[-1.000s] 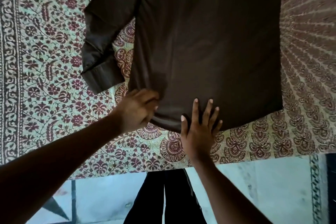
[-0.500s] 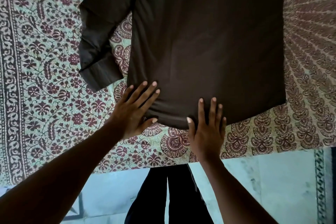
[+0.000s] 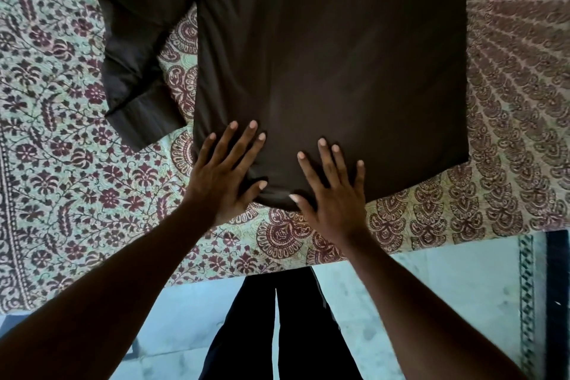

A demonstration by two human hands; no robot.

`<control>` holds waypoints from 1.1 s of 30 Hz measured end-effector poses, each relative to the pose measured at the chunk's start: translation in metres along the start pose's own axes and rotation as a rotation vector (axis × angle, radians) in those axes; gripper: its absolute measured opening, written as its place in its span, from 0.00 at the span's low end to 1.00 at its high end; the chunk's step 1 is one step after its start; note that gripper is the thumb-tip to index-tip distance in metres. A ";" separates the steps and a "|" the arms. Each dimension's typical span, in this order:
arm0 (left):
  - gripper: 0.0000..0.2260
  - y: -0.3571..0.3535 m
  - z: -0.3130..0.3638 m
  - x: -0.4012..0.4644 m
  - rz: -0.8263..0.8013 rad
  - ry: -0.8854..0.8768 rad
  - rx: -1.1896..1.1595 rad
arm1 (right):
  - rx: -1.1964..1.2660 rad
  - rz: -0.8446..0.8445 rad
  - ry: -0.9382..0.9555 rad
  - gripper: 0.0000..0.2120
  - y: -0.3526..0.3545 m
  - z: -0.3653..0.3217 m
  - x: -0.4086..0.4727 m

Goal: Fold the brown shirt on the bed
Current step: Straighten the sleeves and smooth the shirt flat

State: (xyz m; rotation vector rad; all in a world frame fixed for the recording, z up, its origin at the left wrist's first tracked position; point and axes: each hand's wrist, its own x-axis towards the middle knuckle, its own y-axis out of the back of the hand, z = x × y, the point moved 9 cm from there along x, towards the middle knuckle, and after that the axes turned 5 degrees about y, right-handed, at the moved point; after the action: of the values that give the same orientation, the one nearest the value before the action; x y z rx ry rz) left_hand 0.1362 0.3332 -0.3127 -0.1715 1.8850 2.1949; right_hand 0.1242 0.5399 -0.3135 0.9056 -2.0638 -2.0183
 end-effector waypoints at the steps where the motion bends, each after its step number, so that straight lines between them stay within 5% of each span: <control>1: 0.36 0.000 -0.002 -0.004 -0.004 0.021 -0.012 | -0.023 -0.016 0.002 0.34 0.001 0.014 -0.006; 8: 0.31 0.024 0.001 0.021 0.094 0.085 -0.170 | 0.038 0.054 -0.250 0.36 0.022 0.075 -0.004; 13: 0.31 0.035 -0.035 0.093 0.134 0.158 -0.089 | 0.083 0.281 -0.041 0.29 0.055 0.025 0.113; 16: 0.36 0.033 -0.072 0.095 0.122 0.327 -0.119 | 0.072 0.280 0.010 0.30 0.069 -0.004 0.191; 20: 0.35 0.024 -0.069 0.063 0.089 0.326 -0.104 | 0.077 0.223 0.035 0.34 0.083 -0.037 0.256; 24: 0.27 0.037 -0.071 0.049 0.158 0.307 -0.202 | 0.005 0.086 0.409 0.29 0.070 -0.094 0.271; 27: 0.23 0.070 -0.087 0.070 0.320 0.267 -0.194 | 0.045 0.170 0.616 0.25 0.080 -0.099 0.275; 30: 0.22 0.096 -0.103 0.114 0.389 0.218 -0.081 | 0.070 0.298 0.291 0.28 0.098 -0.051 0.314; 33: 0.25 0.109 -0.132 0.165 0.370 0.285 -0.018 | 0.057 0.253 0.009 0.33 0.104 -0.021 0.358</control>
State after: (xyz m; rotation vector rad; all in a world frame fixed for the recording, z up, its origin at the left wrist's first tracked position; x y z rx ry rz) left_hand -0.0603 0.2062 -0.2704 -0.1562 2.1982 2.5425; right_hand -0.1917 0.3411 -0.3275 0.6228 -2.1185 -1.8301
